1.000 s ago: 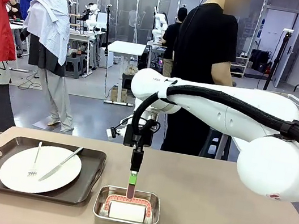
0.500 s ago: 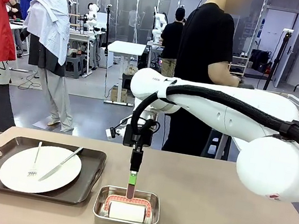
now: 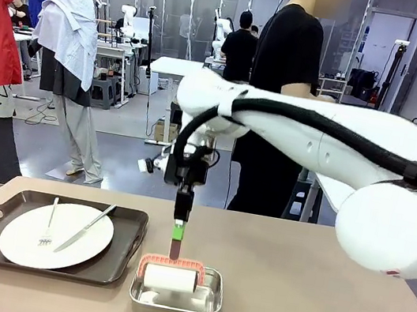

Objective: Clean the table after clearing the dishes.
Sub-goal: When the left (or right) Handle tray is removed, use the left hand (or right hand) to clean the left (or right) side of the table with the Lint Roller.

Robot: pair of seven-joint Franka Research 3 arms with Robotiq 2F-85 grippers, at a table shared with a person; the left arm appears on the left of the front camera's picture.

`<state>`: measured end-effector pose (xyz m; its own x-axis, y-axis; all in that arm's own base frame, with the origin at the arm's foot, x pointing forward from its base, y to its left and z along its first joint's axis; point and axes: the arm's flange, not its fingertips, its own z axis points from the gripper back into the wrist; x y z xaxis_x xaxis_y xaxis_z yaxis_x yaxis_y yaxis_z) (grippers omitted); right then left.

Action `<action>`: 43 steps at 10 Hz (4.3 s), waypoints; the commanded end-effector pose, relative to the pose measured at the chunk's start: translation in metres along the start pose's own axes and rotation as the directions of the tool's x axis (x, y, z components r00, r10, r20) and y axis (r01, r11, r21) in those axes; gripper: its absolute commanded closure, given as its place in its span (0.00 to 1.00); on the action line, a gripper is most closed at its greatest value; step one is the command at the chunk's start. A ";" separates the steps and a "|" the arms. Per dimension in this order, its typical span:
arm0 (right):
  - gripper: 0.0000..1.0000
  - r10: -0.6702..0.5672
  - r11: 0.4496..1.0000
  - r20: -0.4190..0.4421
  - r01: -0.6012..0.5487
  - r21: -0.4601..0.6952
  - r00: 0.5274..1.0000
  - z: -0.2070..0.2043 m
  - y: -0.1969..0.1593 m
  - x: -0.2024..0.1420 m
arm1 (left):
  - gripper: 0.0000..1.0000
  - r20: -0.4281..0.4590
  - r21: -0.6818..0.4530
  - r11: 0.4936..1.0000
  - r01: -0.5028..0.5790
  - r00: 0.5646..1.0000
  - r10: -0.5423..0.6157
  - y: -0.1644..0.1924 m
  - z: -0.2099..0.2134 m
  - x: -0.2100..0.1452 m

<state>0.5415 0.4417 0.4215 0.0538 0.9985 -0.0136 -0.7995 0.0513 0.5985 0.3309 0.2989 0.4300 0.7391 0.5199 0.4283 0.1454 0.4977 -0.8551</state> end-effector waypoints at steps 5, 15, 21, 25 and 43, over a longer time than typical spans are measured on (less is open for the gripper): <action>1.00 -0.552 0.774 0.374 0.625 -0.103 0.745 0.042 0.115 -0.106 | 0.00 0.005 -0.017 1.000 0.003 1.000 -0.003 -0.002 0.003 0.003; 1.00 -0.716 0.443 0.623 0.895 0.054 0.317 0.017 0.123 -0.219 | 0.00 0.005 -0.017 1.000 0.003 1.000 -0.003 -0.002 0.003 0.003; 0.78 -0.787 0.383 0.617 0.787 0.484 0.003 0.007 0.068 -0.267 | 0.00 0.005 -0.017 1.000 0.003 1.000 -0.003 -0.002 0.003 0.003; 0.78 -0.836 0.371 0.537 0.603 0.707 -0.116 -0.040 0.030 -0.324 | 0.00 0.005 -0.017 1.000 0.003 1.000 -0.003 -0.002 0.003 0.003; 0.78 -0.785 0.196 0.617 0.920 0.338 -0.060 -0.099 -0.041 -0.387 | 0.00 0.005 -0.017 1.000 0.003 1.000 -0.003 -0.002 0.003 0.003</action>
<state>0.5136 0.0756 0.3568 0.9966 -0.0669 0.0471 0.0291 0.8278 0.5603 0.3311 0.2990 0.4300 0.7389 0.5202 0.4282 0.1456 0.4972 -0.8553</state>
